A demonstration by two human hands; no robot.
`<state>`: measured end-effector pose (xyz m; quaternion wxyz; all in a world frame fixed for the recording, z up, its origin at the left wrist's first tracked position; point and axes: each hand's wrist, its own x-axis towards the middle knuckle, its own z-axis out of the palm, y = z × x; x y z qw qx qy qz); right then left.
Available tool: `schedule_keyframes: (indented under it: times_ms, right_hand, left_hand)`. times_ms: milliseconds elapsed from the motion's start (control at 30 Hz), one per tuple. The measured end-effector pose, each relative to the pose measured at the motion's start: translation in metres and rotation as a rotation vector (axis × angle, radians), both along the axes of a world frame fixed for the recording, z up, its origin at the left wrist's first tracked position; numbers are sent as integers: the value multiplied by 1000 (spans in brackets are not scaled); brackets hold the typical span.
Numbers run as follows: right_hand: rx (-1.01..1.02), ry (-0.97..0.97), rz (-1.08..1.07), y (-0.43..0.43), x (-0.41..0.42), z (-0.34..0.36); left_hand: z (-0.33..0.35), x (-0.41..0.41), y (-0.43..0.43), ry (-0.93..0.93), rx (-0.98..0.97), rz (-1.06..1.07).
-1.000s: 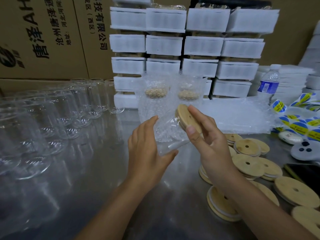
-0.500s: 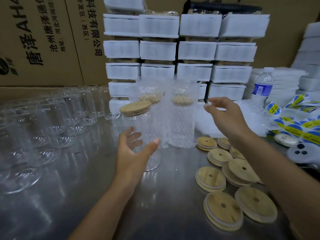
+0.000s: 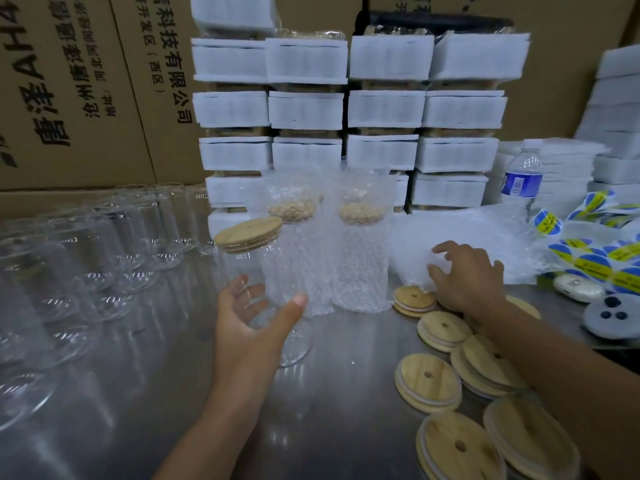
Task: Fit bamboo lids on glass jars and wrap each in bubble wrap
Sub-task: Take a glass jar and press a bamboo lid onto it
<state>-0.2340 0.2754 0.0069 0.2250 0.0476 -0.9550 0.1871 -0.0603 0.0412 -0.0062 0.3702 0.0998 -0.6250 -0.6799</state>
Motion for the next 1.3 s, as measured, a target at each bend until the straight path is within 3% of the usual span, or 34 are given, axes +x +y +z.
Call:
schedule_keyframes:
  times_ms: [300,400,567,733,833,967,1067,1300]
  right_hand:
    - [-78,120,5,8,12,24]
    - [-89,55,65,11,14,31]
    - [-334,-114,253,12,16,35]
    - [-638,153,235,-6,37,56]
    - [-680,249,408,-27,82,67]
    - [-451,209,710,-55,144,47]
    - [-405,160,742,-70,169,26]
    - [-822,-15,844,-85,186,4]
  left_hand:
    - [-2,3,-1,-7,2,1]
    - [-2,3,-1,-9,7,0]
    - [-1,2,-2,-9,19,-7]
    - [0,3,-2,5,26,3]
    - [2,4,-2,20,30,19]
    - [3,5,-3,17,-5,57]
    - [4,6,-3,14,-18,73]
    - [1,3,-7,4,-12,124]
